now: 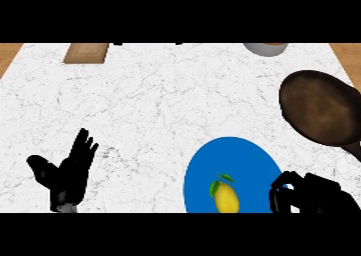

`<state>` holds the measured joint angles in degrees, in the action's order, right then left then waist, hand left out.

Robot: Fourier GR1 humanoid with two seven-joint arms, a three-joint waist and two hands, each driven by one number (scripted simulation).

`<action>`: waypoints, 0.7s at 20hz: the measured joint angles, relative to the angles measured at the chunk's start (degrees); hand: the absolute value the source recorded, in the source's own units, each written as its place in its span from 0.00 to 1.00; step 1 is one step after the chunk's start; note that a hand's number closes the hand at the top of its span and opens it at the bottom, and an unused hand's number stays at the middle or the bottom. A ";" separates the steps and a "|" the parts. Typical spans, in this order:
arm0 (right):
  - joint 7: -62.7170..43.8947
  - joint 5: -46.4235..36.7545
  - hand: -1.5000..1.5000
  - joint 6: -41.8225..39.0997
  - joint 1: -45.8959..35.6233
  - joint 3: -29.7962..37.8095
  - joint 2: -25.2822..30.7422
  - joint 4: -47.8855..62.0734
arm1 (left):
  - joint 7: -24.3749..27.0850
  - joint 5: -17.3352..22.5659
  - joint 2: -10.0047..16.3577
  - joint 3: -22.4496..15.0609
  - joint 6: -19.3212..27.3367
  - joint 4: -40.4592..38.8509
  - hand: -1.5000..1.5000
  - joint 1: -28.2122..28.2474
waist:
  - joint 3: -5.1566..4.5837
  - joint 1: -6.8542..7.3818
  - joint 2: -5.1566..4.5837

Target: Pick the eggplant from the plate and place it in the pan

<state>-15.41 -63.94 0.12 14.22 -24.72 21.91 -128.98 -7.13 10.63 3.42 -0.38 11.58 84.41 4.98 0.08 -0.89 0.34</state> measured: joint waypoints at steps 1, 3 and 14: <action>-0.42 0.61 1.00 -0.28 -0.34 0.96 -0.52 -0.56 | -0.50 0.02 -0.02 -0.09 0.01 0.37 0.50 0.02 | 0.00 0.17 -0.04; -1.75 3.34 1.00 -2.73 -1.83 4.24 -0.86 -2.12 | 0.27 0.25 -0.01 0.30 -0.44 -0.31 0.50 -0.17 | 0.03 0.45 -0.10; 3.02 19.37 1.00 -4.79 -15.85 23.91 -2.16 12.51 | 0.88 -0.12 -0.37 0.08 -1.39 -1.00 0.50 -0.63 | 0.08 1.24 -0.30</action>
<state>-12.39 -44.57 -4.68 -1.63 -0.81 19.76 -116.47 -6.25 10.50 3.04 -0.30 10.19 83.41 4.35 0.15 0.36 0.04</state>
